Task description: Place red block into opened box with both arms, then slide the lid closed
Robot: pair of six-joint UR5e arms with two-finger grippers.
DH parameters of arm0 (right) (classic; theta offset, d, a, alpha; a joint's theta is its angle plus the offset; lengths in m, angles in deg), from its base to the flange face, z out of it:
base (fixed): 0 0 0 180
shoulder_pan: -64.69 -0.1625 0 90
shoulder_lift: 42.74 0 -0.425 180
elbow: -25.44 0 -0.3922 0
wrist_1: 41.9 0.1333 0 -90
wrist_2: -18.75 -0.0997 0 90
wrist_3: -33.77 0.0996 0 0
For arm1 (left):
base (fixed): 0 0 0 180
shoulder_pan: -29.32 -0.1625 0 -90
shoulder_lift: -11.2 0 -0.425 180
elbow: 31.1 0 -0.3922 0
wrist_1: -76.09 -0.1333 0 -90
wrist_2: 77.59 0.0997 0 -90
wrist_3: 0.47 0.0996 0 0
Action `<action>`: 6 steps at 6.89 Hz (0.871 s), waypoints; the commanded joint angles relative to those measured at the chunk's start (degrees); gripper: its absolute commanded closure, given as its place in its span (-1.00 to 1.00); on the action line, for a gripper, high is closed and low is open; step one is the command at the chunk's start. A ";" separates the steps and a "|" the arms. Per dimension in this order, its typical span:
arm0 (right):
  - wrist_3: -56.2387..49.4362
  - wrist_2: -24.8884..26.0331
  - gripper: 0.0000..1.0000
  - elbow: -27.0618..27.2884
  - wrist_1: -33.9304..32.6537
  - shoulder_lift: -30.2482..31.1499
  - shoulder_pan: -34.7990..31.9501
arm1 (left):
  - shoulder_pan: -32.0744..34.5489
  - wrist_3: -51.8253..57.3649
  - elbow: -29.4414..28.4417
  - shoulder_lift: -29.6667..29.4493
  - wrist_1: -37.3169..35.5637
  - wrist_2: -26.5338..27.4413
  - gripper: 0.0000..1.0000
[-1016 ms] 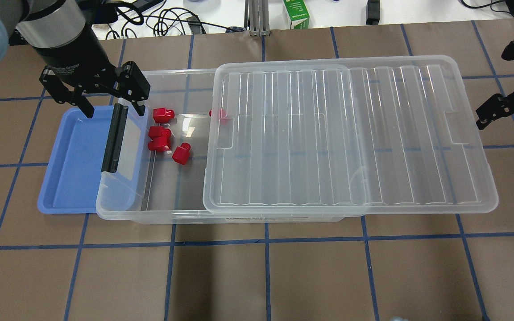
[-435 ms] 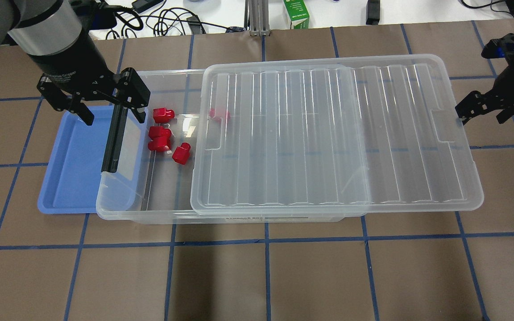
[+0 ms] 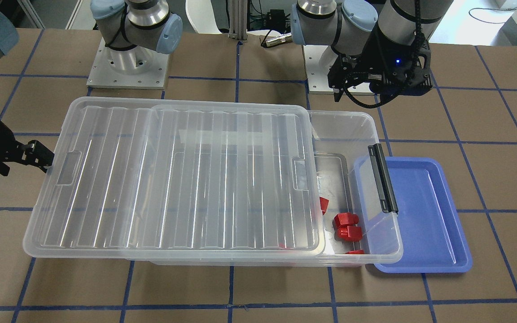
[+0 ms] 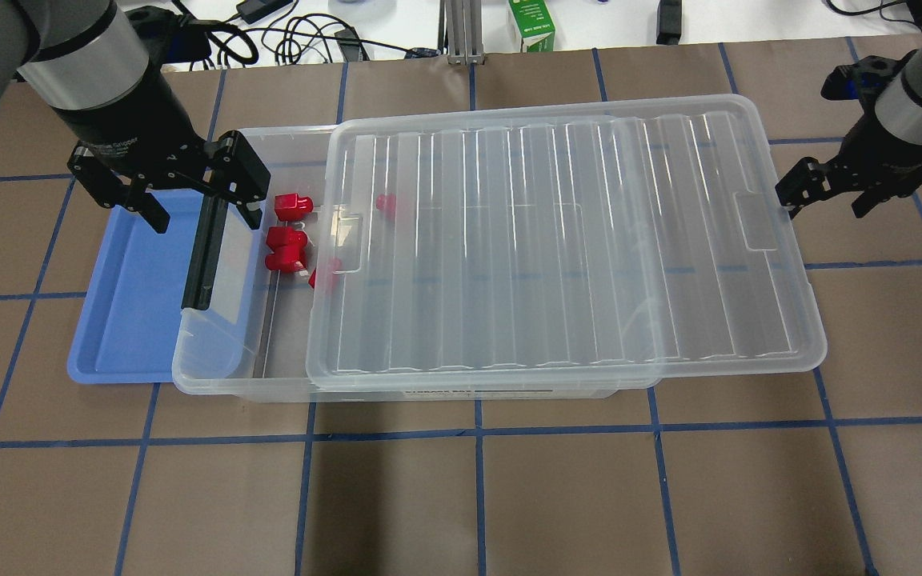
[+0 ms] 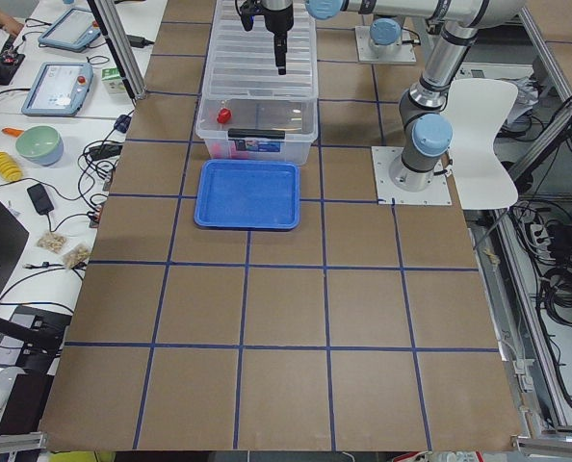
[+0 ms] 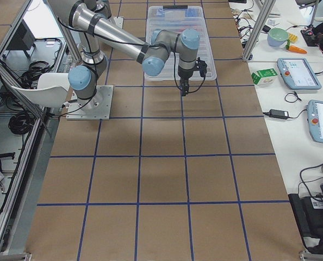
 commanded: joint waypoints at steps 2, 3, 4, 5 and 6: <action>7.69 0.03 -1.00 0.05 -0.21 -0.07 -6.64 | -0.07 0.00 0.05 -0.09 -0.25 -0.23 -1.00; 7.89 0.03 -1.00 0.05 -0.30 -0.16 -8.66 | -0.07 0.00 0.14 0.08 0.01 -0.14 -1.00; 9.80 0.11 -1.00 -0.03 -1.09 -0.60 -10.42 | -0.07 0.00 0.40 -0.01 -0.07 -0.23 -1.00; 9.82 0.12 -1.00 -0.03 -2.05 -1.04 -11.05 | -0.07 0.00 0.40 -0.09 -0.33 -0.40 -1.00; 9.73 0.12 -1.00 -0.21 -2.32 -1.13 -11.05 | -0.16 0.00 0.40 -0.09 -0.34 -0.32 -1.00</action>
